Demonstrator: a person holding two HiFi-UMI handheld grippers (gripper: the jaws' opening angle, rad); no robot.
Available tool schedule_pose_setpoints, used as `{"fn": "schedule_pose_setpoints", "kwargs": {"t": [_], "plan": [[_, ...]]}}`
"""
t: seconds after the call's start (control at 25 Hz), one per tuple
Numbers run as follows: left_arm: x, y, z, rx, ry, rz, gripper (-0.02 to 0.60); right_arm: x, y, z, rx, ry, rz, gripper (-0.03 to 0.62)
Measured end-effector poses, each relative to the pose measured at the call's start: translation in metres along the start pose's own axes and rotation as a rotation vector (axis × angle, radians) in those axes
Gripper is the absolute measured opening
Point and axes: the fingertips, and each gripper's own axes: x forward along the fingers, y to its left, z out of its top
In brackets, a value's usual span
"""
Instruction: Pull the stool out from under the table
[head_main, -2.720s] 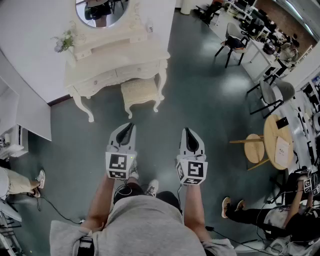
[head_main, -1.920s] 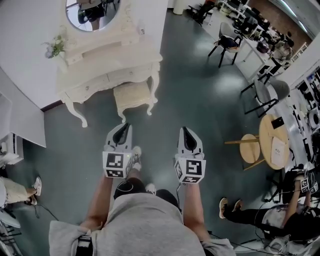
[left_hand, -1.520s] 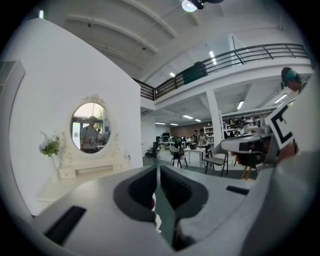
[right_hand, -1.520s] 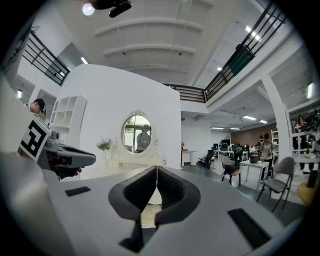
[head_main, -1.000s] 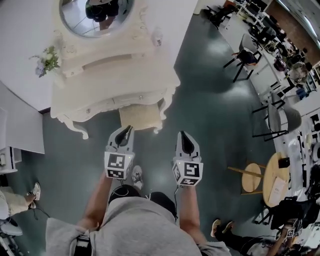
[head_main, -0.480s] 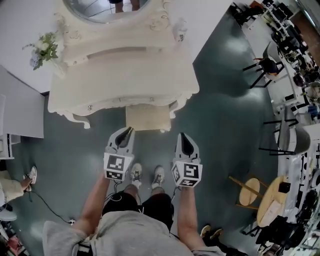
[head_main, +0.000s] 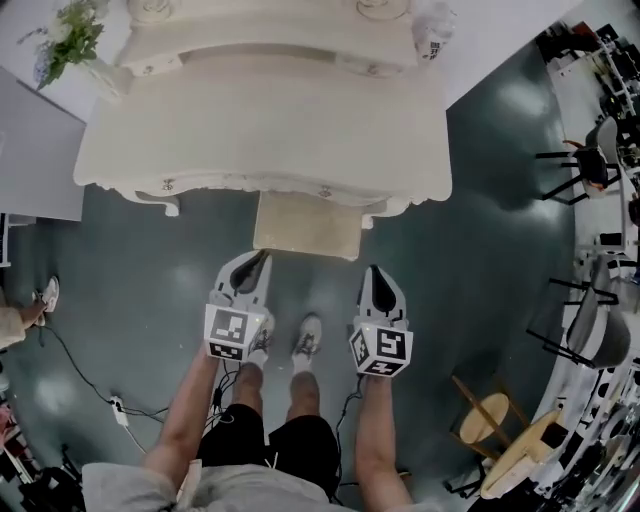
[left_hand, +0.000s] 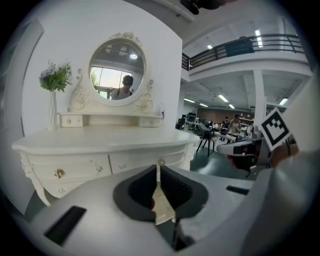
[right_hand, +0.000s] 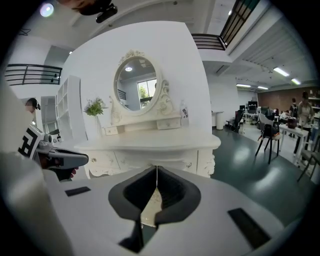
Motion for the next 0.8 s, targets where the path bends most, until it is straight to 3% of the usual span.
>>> {"fn": "schedule_pose_setpoints", "kwargs": {"t": [0.36,0.56,0.8], "plan": [[0.086,0.023,-0.109,-0.019,0.080,0.045,0.023,0.092,-0.035,-0.114,0.016,0.096,0.044,0.015],[0.118,0.035,-0.158,-0.083,0.118,0.075,0.023,0.135,-0.047,-0.171,0.039,0.126,0.058,0.015],[0.156,0.051,-0.203,-0.078,0.130,0.086,0.023,0.172,-0.063,-0.214,0.061,0.162,0.084,0.015]]}}
